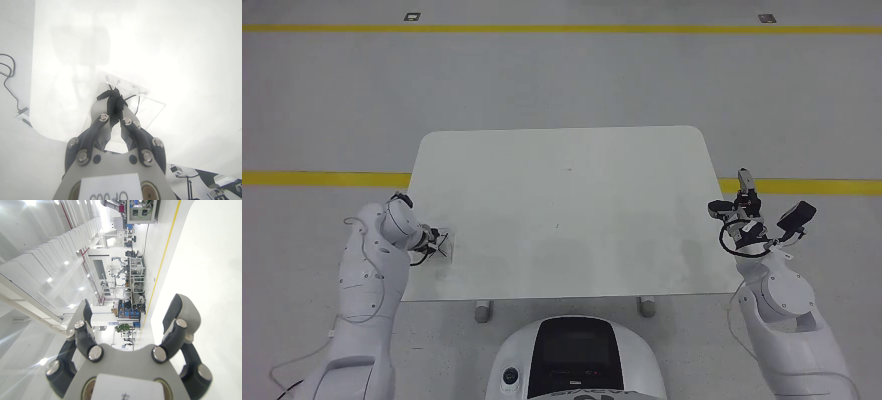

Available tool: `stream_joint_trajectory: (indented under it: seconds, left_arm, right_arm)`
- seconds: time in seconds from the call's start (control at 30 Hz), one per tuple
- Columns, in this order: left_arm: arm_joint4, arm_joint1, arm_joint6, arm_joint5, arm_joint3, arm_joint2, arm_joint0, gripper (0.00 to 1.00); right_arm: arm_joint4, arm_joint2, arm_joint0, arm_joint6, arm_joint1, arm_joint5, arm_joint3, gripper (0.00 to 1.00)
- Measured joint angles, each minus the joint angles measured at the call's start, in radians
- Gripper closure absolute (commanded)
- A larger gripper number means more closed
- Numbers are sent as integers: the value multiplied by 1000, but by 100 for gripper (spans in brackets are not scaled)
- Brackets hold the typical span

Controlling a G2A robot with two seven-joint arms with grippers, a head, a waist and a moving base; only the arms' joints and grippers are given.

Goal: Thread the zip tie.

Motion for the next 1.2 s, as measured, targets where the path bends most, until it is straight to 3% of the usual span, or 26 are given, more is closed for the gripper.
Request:
stream_joint_trajectory:
  seconds: [0.13,0.27,0.4,0.53,1.2]
  left_arm:
    - [-5,-1,0,0,7,4,-3,84]
    - [-6,-2,4,0,17,11,-9,91]
    - [-9,-3,6,0,30,13,-16,87]
    - [-13,-3,14,0,48,19,-24,93]
    - [-22,-1,26,0,68,36,-32,85]
  right_arm:
    - [0,0,0,0,0,0,0,0]
    - [0,0,0,0,0,0,0,0]
    - [0,0,0,0,0,0,0,0]
    - [0,0,0,0,0,0,0,0]
    - [0,0,0,0,0,0,0,0]
